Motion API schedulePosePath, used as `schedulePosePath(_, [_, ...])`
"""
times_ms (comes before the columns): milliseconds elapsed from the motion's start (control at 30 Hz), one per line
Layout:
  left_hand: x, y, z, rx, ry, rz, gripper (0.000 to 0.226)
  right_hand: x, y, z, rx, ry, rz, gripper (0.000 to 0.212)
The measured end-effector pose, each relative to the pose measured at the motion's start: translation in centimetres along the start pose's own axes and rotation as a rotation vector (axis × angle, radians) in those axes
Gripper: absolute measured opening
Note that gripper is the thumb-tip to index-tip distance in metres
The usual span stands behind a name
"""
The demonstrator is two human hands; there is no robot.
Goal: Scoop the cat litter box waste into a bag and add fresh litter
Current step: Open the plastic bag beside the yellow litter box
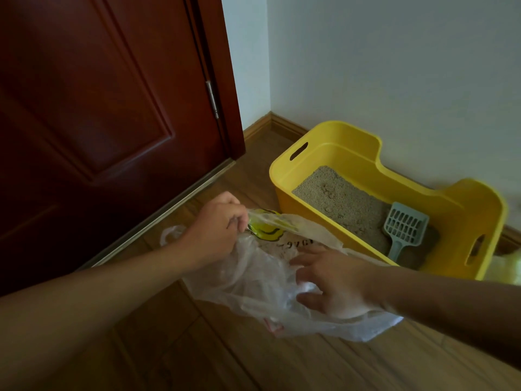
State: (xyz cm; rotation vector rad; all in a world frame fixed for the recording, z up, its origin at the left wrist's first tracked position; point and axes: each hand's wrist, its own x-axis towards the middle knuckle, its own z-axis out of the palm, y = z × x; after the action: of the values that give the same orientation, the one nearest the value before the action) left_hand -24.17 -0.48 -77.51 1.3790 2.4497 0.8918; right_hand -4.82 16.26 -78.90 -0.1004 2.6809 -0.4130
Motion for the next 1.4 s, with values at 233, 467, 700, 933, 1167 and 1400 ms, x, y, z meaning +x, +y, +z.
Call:
schedulePosePath(233, [0.1, 2.5, 1.0, 0.327, -0.150, -0.218, 0.039, 0.9, 0.6, 1.2, 0.184, 0.174, 0.106, 0.055])
schedulePosePath(467, [-0.6, 2.5, 1.6, 0.451, -0.391, -0.104, 0.083, 0.4, 1.2, 1.6, 0.143, 0.203, 0.224, 0.048])
schedulePosePath(700, [-1.5, 0.4, 2.0, 0.467, -0.529, -0.051, 0.105, 0.6, 2.1, 2.9, 0.148, 0.141, 0.195, 0.138])
schedulePosePath(933, [-2.4, -2.1, 2.2, 0.528, -0.597, -0.088, 0.117, 0.1, 3.6, 5.1, 0.298, 0.105, 0.191, 0.140])
schedulePosePath(1167, [-3.1, -6.2, 3.5, 0.483, -0.615, -0.185, 0.118, 0.5, 6.1, 7.6, 0.494, 0.078, 0.184, 0.138])
schedulePosePath(1400, [-3.4, -7.7, 4.7, 0.491, -0.617, -0.173, 0.106, 1.9, 6.6, 10.1, 0.563, 0.088, 0.193, 0.139])
